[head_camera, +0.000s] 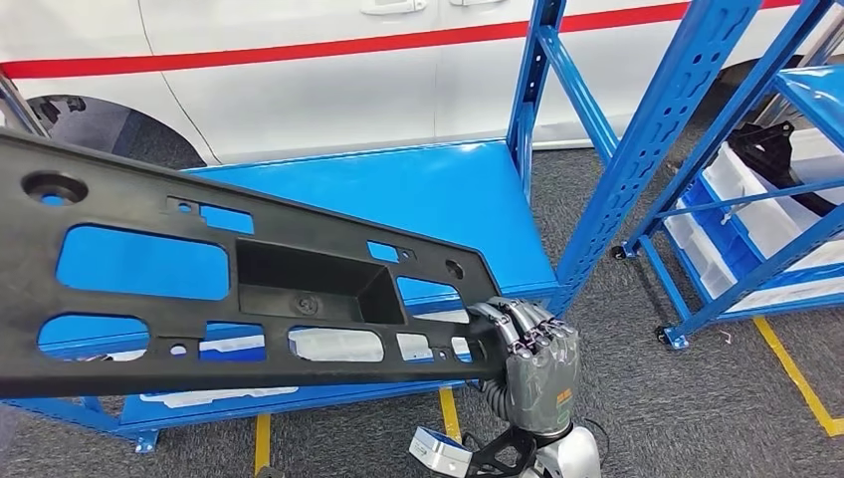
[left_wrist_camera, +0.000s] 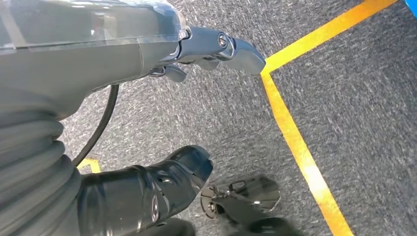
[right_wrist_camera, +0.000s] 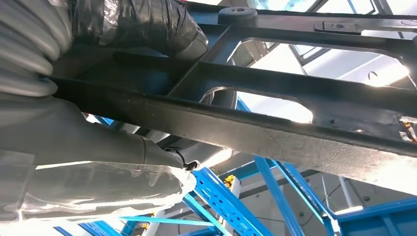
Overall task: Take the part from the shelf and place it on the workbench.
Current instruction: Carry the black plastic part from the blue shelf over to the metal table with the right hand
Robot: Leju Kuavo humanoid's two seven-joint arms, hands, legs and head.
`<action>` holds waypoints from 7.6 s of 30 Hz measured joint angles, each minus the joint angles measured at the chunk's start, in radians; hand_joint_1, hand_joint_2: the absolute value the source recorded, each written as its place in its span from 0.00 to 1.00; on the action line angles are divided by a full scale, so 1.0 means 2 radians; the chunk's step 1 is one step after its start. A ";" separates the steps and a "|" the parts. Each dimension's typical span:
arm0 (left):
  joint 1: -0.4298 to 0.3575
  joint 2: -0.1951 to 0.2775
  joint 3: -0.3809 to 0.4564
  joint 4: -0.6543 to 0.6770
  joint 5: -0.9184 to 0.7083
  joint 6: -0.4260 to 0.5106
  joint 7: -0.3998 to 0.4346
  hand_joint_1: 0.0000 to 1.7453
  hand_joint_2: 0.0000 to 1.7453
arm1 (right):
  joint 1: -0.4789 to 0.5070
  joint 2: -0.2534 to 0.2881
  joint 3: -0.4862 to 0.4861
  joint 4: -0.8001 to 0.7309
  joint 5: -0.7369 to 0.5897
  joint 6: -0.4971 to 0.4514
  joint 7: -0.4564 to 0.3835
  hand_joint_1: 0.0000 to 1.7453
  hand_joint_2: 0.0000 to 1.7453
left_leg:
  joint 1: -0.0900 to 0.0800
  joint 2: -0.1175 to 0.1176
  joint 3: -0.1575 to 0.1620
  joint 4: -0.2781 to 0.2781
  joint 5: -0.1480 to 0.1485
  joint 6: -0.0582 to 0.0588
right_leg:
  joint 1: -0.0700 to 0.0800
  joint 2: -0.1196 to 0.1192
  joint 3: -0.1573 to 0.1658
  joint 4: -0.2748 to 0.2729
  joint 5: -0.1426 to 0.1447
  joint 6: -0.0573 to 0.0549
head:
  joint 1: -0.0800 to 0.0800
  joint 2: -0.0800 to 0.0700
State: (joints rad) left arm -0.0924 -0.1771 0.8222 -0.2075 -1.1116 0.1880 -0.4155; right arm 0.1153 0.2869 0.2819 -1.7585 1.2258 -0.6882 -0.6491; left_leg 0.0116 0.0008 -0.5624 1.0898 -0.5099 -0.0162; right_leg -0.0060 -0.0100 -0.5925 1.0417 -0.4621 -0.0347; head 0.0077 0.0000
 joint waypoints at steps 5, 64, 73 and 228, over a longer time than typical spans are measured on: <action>0.002 0.000 0.000 0.000 0.002 0.000 -0.002 0.00 1.00 | 0.000 0.000 0.000 0.004 -0.023 0.000 -0.002 1.00 1.00 | -0.004 -0.001 0.013 -0.035 0.011 0.014 | 0.001 0.000 -0.004 0.001 0.006 0.014 | 0.000 0.000; 0.000 0.001 0.013 0.000 -0.005 0.003 -0.004 0.00 1.00 | 0.012 -0.006 0.011 0.003 -0.166 0.000 -0.025 1.00 1.00 | -0.006 0.001 0.025 -0.030 -0.001 0.014 | 0.008 0.003 -0.008 -0.001 0.010 -0.004 | -0.001 0.000; 0.001 0.001 0.013 0.000 -0.007 0.009 -0.011 0.00 1.00 | 0.015 -0.009 0.011 0.003 -0.176 0.000 -0.025 1.00 1.00 | -0.003 0.006 0.012 -0.054 0.029 0.027 | 0.001 0.005 -0.054 0.108 -0.060 0.022 | 0.000 0.000; 0.010 -0.005 0.051 0.000 -0.015 0.011 -0.019 0.00 1.00 | 0.094 0.003 -0.035 -0.070 -0.256 -0.006 -0.024 1.00 1.00 | 0.000 0.006 0.019 -0.049 0.009 0.024 | -0.001 0.013 -0.063 0.112 -0.057 0.021 | 0.004 0.000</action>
State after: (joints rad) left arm -0.0725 -0.1865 0.9241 -0.2074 -1.1421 0.2102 -0.4543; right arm 0.3026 0.2926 0.2111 -1.8994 0.7135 -0.7000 -0.6973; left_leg 0.0109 0.0127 -0.5249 0.9921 -0.4914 0.0311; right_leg -0.0071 0.0160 -0.7187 1.2664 -0.5760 0.0067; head 0.0156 0.0000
